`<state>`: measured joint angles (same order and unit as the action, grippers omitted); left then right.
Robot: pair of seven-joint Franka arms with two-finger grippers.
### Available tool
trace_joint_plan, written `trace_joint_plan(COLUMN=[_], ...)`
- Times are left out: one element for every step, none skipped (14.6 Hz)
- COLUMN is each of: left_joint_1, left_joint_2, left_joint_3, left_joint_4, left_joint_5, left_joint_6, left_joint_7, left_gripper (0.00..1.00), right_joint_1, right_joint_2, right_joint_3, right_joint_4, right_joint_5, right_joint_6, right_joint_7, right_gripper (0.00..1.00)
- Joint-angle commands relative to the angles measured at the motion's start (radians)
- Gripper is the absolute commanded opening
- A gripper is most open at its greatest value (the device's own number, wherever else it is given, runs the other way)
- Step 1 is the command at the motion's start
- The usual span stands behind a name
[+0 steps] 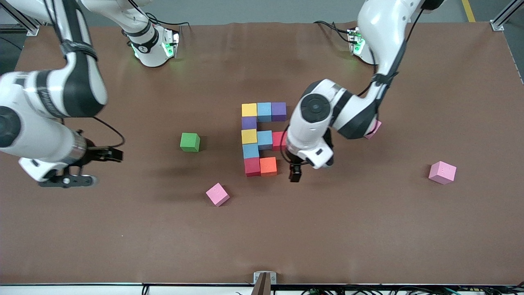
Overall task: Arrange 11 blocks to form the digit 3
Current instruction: 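Grasp pink with the left gripper while the right gripper returns to rest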
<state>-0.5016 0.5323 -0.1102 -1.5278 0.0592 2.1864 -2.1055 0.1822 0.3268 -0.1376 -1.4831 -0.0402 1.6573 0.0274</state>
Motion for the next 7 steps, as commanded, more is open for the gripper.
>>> trace_joint_plan(left_joint_1=[0.076,0.101,0.135,0.162,0.196,0.221,0.239], left_joint_2=[-0.202,-0.24,-0.279,-0.304,-0.327,-0.348,-0.365], left_joint_3=[-0.011,-0.011,-0.011,-0.011,-0.011,-0.013,-0.013], left_joint_4=[-0.224,-0.276,-0.331,-0.366,-0.406,-0.438,-0.469], left_joint_5=[0.016,0.016,0.016,0.016,0.016,0.016,0.016], left_joint_6=[0.004,0.004,0.006,0.006,0.006,0.006,0.006], left_joint_7=[0.166,0.236,0.321,0.387,0.453,0.513,0.571], left_gripper=[1.0,1.0,1.0,1.0,1.0,1.0,1.0], right_joint_1=[-0.065,-0.079,-0.081,-0.086,-0.101,-0.107,-0.113], right_joint_2=[-0.031,-0.031,-0.031,-0.031,-0.031,-0.029,-0.029], right_joint_3=[0.019,0.019,0.018,0.018,0.018,0.019,0.018], right_joint_4=[0.029,0.056,0.084,0.107,0.128,0.142,0.152], right_joint_5=[0.002,0.002,0.002,0.002,0.002,0.002,0.003], right_joint_6=[-0.088,-0.123,-0.155,-0.186,-0.209,-0.215,-0.217], right_joint_7=[-0.046,-0.049,-0.05,-0.05,-0.052,-0.053,-0.055], right_gripper=[1.0,1.0,1.0,1.0,1.0,1.0,1.0])
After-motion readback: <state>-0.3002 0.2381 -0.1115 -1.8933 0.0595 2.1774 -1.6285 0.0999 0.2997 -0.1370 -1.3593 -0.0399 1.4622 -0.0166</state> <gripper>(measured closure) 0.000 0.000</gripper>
